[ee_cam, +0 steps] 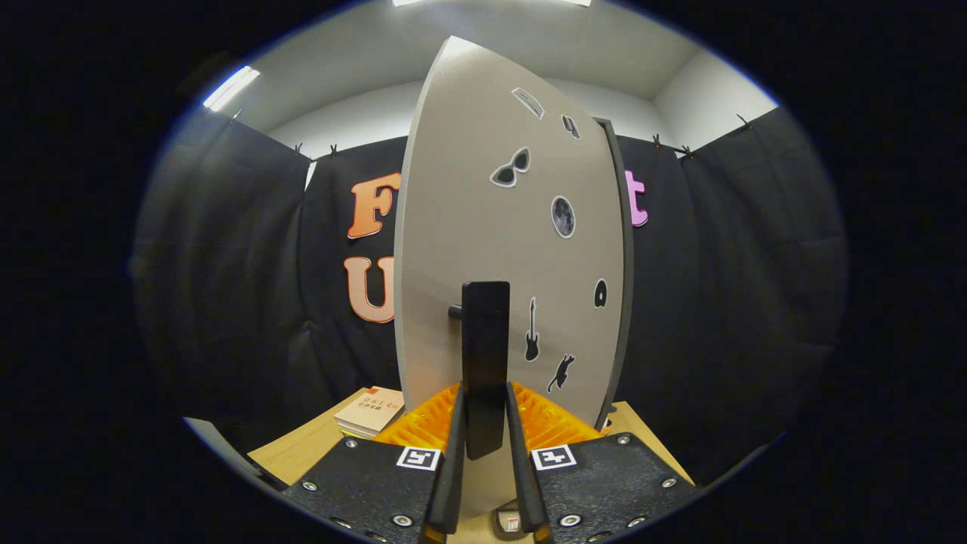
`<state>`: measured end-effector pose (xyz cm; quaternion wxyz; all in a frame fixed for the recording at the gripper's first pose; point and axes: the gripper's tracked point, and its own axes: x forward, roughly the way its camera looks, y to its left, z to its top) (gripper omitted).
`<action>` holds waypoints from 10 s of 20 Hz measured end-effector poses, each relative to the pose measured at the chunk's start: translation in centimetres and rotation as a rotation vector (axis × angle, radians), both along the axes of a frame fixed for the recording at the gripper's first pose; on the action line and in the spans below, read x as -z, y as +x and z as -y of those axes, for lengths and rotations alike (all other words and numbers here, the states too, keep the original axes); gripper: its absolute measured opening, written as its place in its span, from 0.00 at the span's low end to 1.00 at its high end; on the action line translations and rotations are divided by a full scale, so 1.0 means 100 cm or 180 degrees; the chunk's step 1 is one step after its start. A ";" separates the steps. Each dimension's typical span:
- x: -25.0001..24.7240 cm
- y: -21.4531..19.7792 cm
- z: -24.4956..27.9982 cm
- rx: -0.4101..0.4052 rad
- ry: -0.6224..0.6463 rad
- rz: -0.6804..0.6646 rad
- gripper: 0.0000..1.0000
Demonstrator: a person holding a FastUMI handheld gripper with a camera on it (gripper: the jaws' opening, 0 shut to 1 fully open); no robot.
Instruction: Open the shoe cabinet door, grab the shoes and put them into the shoe cabinet, then close the shoe cabinet door.
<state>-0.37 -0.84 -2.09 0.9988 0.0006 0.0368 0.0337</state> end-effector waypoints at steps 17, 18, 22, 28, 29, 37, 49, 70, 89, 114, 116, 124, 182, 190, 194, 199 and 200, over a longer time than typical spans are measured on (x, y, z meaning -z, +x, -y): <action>-0.018 0.013 0.026 0.0515 0.0025 0.0162 0.28; -0.019 0.014 0.029 0.0607 0.0038 0.0162 0.23; -0.016 0.015 0.031 0.0698 0.0132 0.0123 0.23; -0.023 0.012 0.036 0.0872 -0.0006 0.0250 0.23; -0.024 0.009 0.037 0.0897 -0.0046 0.0261 0.23; -0.042 -0.016 0.031 0.1268 -0.0283 0.0335 0.29; -0.012 -0.026 -0.109 0.1077 -0.0296 0.0333 0.36; 0.275 0.070 -0.167 0.0470 -0.0118 -0.1894 0.38; 0.462 0.110 -0.173 -0.0050 -0.0225 -0.2874 0.18; 0.178 0.177 -0.168 0.0537 -0.0228 -0.1568 0.04; 0.152 0.194 -0.165 0.0563 -0.0196 -0.1450 0.04; 0.124 0.280 -0.155 0.0375 -0.0453 -0.1435 0.04; -0.004 0.093 -0.176 -0.0417 0.0121 -0.0582 0.92; 0.008 0.007 -0.108 -0.0823 0.0436 -0.0641 0.92; -0.016 -0.020 -0.066 -0.0810 0.0679 -0.0443 0.92; -0.022 -0.021 0.014 -0.0450 0.0667 -0.0281 0.92; -0.019 -0.017 0.027 -0.0362 0.0638 -0.0287 0.92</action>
